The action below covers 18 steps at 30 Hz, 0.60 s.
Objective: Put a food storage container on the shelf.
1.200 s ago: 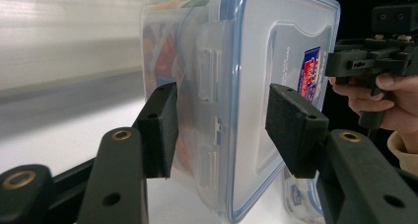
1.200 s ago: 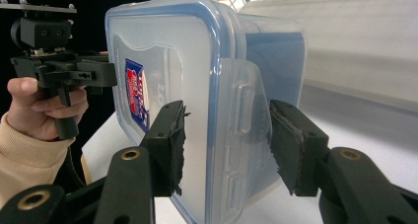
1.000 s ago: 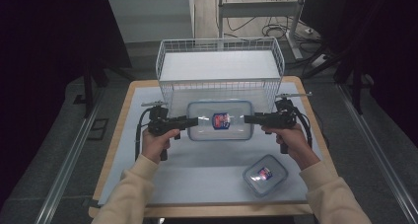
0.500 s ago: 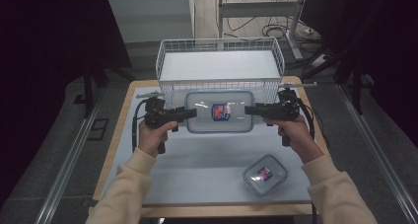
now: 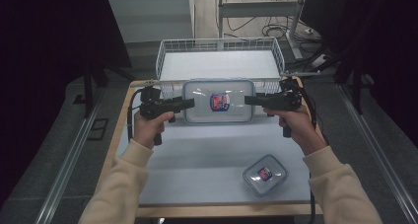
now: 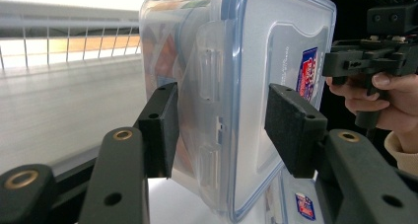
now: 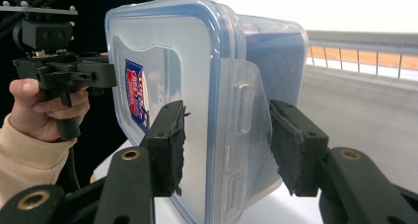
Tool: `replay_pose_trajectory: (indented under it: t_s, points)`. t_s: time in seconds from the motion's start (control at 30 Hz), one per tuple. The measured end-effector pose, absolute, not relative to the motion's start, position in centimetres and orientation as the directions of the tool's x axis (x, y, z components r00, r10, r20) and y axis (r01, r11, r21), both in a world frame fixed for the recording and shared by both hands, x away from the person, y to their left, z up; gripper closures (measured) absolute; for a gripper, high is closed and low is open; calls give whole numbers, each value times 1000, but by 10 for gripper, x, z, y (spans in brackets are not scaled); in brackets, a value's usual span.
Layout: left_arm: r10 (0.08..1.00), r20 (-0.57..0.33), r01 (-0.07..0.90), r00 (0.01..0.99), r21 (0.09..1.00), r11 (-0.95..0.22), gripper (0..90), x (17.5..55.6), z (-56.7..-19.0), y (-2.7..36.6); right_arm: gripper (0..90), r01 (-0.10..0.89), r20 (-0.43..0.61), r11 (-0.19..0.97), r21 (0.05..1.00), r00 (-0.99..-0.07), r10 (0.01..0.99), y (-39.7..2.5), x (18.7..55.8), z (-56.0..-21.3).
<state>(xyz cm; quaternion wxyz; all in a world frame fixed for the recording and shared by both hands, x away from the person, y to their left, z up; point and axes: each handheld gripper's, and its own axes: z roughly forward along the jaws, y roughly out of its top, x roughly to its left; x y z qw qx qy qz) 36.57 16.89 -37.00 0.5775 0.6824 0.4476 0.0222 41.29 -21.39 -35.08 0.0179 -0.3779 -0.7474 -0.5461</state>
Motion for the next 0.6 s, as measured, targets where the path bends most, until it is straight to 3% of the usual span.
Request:
replay_pose_trajectory:
  t_s: [0.6]
  points:
    - [628, -469, 551, 621, 831, 75, 487, 392, -335, 174, 491, 543, 407, 104, 833, -731, 548, -211, 434, -313]
